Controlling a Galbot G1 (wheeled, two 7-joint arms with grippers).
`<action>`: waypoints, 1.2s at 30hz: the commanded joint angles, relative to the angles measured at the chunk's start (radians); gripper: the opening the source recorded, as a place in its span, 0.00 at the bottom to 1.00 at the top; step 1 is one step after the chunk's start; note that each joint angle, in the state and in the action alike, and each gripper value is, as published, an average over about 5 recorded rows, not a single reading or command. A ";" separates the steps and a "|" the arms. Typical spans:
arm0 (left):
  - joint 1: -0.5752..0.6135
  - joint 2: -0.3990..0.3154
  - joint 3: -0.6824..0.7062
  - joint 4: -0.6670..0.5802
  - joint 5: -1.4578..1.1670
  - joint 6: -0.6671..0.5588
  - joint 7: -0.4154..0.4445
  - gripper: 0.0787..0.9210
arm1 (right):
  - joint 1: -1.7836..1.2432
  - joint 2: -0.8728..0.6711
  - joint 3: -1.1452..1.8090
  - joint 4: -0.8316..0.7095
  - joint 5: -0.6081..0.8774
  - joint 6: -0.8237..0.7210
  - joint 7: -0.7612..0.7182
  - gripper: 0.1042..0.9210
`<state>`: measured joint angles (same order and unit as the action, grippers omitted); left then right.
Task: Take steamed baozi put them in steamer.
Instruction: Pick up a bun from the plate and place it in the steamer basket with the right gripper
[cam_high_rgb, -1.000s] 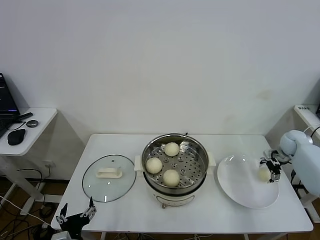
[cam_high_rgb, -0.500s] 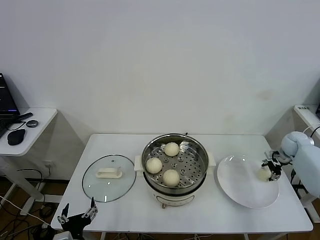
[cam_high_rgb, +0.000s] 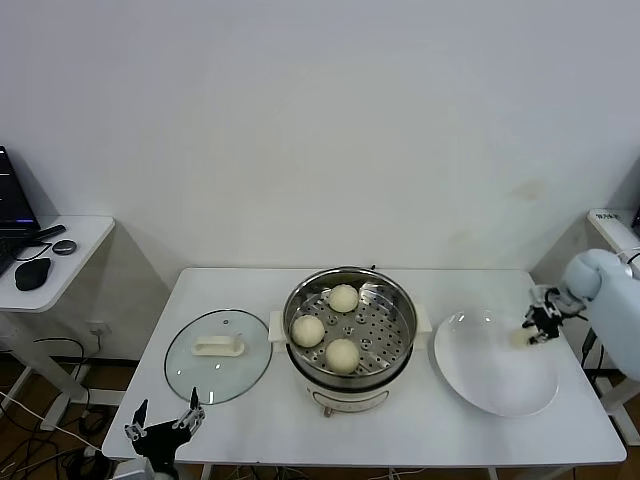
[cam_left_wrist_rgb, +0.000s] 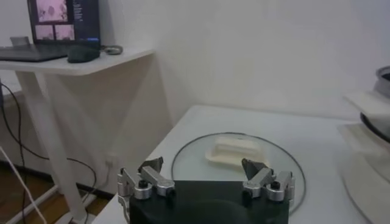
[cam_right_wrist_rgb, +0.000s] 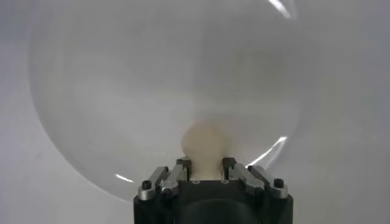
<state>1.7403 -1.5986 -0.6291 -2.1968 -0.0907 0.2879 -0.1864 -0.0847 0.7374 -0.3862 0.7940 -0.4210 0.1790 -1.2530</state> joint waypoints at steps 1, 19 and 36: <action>-0.019 0.001 0.019 0.000 0.000 -0.003 -0.001 0.88 | 0.287 -0.103 -0.324 0.263 0.399 -0.153 -0.048 0.32; -0.060 0.018 0.036 -0.003 -0.006 -0.016 -0.012 0.88 | 0.760 0.132 -0.852 0.661 0.905 -0.692 0.009 0.31; -0.071 0.030 0.000 -0.009 -0.042 -0.014 -0.010 0.88 | 0.604 0.233 -0.884 0.640 0.698 -0.793 0.126 0.31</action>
<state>1.6730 -1.5691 -0.6180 -2.2076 -0.1216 0.2725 -0.1969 0.5422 0.9144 -1.2018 1.4088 0.3377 -0.5314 -1.1741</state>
